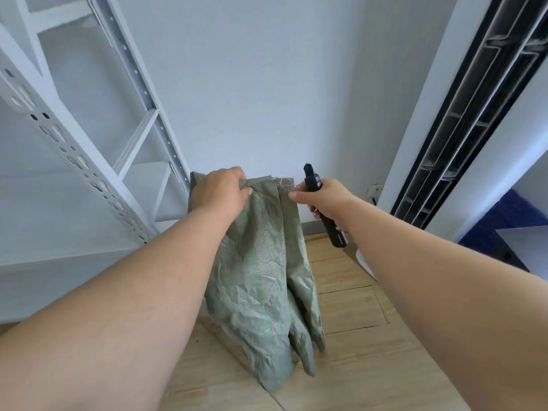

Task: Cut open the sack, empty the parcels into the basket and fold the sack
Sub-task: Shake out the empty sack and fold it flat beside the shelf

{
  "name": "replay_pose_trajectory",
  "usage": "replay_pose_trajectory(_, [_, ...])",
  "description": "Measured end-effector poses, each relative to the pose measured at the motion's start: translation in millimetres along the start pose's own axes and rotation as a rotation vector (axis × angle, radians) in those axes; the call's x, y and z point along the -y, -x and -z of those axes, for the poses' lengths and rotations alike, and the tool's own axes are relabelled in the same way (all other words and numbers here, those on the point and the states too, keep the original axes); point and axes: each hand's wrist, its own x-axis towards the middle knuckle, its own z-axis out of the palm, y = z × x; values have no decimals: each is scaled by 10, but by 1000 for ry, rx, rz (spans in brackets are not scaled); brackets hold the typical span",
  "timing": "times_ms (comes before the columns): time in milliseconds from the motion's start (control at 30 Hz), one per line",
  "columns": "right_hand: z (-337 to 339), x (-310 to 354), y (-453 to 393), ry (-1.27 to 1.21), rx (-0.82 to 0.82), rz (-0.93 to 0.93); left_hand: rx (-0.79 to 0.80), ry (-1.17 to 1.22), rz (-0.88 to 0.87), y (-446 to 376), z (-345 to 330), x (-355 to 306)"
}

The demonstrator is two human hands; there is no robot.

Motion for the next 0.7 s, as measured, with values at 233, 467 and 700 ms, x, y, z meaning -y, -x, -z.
replay_pose_trajectory(233, [-126,124,5,33,-50,69,-22,-11,-390,12,57,-115])
replay_pose_trajectory(467, [-218,-16,67,-135,-124,124,159,123,-128,-29,79,-78])
replay_pose_trajectory(700, [-359,-167,111,-184,-20,56,324,157,-192,34,-158,-125])
